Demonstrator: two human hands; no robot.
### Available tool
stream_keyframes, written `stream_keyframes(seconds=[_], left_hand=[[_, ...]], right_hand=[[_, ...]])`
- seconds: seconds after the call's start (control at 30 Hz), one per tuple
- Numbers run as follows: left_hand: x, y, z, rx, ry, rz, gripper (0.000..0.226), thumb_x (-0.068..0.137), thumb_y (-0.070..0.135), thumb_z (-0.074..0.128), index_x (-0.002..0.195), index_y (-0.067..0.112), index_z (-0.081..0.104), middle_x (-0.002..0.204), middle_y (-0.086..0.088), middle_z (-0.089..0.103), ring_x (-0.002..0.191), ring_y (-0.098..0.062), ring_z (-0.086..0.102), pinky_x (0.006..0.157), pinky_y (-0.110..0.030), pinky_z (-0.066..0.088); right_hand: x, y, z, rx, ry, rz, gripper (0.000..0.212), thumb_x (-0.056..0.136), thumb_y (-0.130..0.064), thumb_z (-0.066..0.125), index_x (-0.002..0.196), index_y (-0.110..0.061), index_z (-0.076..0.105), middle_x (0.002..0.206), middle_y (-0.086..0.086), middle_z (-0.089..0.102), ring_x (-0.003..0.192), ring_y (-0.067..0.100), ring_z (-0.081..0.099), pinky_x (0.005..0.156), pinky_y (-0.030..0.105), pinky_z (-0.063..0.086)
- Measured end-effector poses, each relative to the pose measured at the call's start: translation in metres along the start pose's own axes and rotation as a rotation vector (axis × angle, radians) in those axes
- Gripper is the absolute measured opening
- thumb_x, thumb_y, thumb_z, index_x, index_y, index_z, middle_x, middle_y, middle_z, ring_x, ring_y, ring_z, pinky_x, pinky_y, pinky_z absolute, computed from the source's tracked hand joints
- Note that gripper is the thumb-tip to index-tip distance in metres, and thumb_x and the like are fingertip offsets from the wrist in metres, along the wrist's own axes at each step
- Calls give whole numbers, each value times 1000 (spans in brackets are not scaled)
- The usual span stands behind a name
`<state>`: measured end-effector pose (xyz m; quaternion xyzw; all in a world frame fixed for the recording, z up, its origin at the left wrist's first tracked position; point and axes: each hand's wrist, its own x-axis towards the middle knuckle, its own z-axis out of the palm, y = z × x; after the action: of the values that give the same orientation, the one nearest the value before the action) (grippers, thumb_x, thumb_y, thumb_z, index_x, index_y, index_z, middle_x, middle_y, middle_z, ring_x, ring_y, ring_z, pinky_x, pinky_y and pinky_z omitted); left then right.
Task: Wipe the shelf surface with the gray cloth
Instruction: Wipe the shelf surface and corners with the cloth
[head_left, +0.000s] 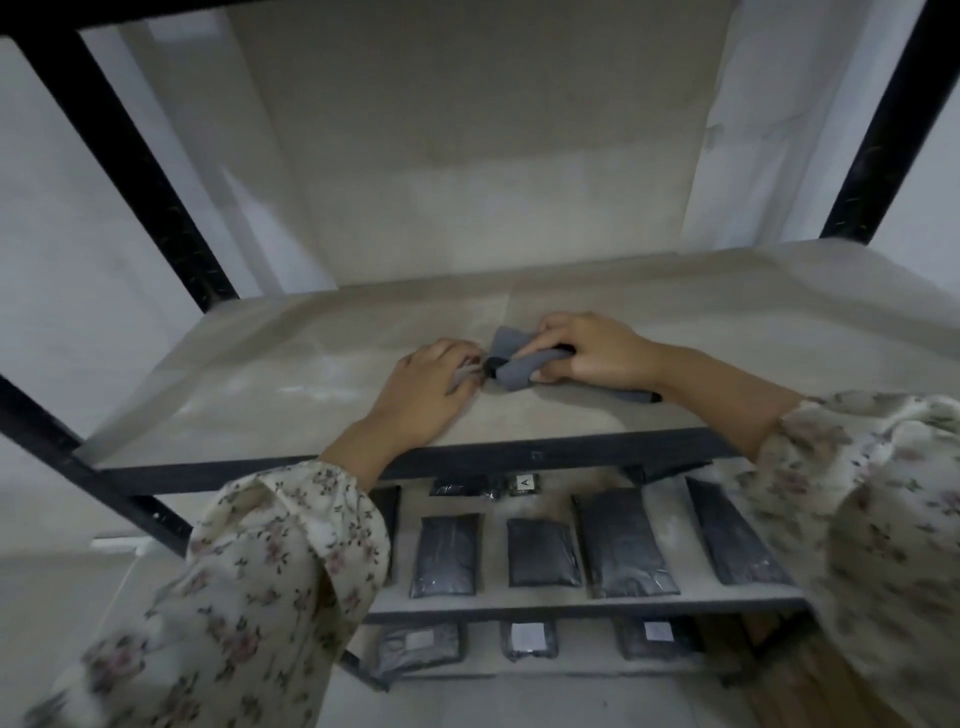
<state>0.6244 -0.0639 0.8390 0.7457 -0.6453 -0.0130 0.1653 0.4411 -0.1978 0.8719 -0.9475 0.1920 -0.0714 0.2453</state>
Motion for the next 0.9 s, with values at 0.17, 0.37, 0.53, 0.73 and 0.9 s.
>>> stream_keyframes(seconds=[0.17,0.37,0.53,0.73,0.9], left_hand=[[1,-1,0,-8,21,8,36,94,40,38,125,28,50,136,6,48,125,-17,44,102,-30,29],[0,-3,4,1,44,39,33,96,37,39,126,30,48,136,8,46,124,-14,42,104,-32,28],[0,-4,4,-24,37,11,34,95,31,42,128,26,47,138,6,46,126,-15,41,104,-30,27],[1,-1,5,26,-5,-12,39,95,27,41,133,19,44,140,-3,44,127,-24,42,107,-35,31],[-11,3,2,45,-31,8,42,96,32,37,137,26,39,146,2,39,134,-19,35,114,-38,24]], right_hand=[[7,5,-32,256,171,89,36,89,-25,61,123,-17,60,110,-2,60,103,12,55,79,15,38],[82,41,-29,-216,190,278,37,93,-37,50,127,-25,57,117,16,51,103,34,53,80,33,40],[58,24,-8,-128,111,133,29,90,-32,54,108,-13,66,98,13,55,91,30,56,72,35,38],[-7,-13,14,-80,90,5,32,86,-35,61,119,-32,63,103,-6,53,95,12,49,81,31,39],[-53,-39,27,-71,48,-35,32,87,-30,62,119,-30,64,103,0,55,91,13,52,82,32,40]])
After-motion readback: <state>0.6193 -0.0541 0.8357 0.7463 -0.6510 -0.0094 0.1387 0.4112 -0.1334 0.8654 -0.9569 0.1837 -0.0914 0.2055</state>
